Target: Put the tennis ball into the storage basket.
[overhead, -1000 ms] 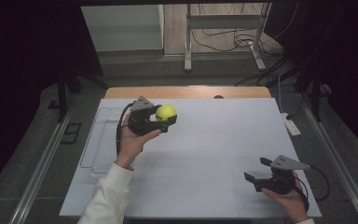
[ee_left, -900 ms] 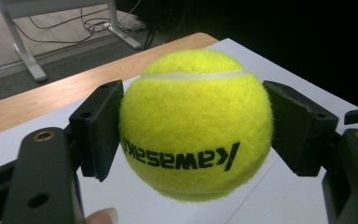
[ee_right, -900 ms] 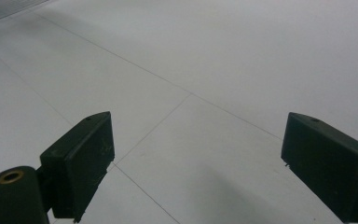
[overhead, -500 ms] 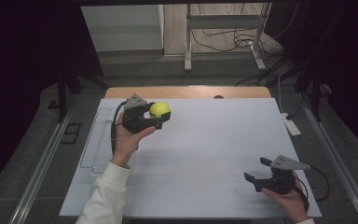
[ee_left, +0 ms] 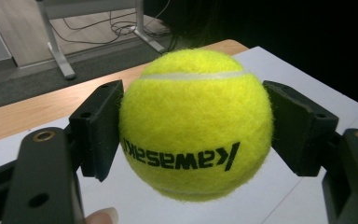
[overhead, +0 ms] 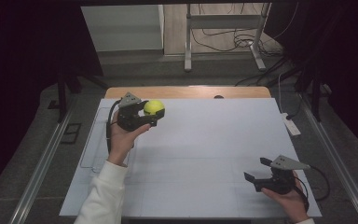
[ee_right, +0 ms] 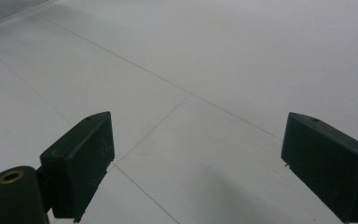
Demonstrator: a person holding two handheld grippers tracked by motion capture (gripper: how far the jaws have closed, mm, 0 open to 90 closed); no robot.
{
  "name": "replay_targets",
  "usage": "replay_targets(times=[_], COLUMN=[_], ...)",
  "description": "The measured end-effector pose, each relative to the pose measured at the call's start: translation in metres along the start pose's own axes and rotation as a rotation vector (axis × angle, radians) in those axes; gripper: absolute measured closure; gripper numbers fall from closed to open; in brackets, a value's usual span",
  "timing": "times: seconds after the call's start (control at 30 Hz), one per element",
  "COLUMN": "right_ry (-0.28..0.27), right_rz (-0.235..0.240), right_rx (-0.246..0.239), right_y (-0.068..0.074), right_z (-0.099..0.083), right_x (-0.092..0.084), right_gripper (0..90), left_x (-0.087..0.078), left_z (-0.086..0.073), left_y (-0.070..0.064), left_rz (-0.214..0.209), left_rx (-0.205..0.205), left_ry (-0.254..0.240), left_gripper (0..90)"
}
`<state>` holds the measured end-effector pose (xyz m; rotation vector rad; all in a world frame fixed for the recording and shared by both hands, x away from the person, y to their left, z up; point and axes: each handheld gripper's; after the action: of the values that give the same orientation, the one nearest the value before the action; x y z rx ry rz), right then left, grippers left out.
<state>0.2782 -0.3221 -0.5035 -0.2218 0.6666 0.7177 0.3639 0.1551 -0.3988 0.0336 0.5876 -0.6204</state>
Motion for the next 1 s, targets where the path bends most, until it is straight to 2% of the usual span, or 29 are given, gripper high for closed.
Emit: replay_targets(times=[1.0], right_ry=[0.001], right_rz=[0.001], right_rx=[-0.001], right_y=[0.0], right_z=[0.0], right_x=[0.001], right_gripper=[9.8], left_x=[-0.014], left_z=[-0.004], left_y=[0.029], left_rz=[0.032], left_rx=[-0.073], left_ry=[-0.028], left_gripper=[26.3])
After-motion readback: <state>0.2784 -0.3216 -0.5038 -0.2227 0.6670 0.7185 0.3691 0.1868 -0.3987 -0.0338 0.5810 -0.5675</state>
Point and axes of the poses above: each handheld gripper's, and its own axes: x roughly forward along the jaws, z roughly out of its top, y roughly to its left, and after that the axes turned 7 degrees about y, right-handed
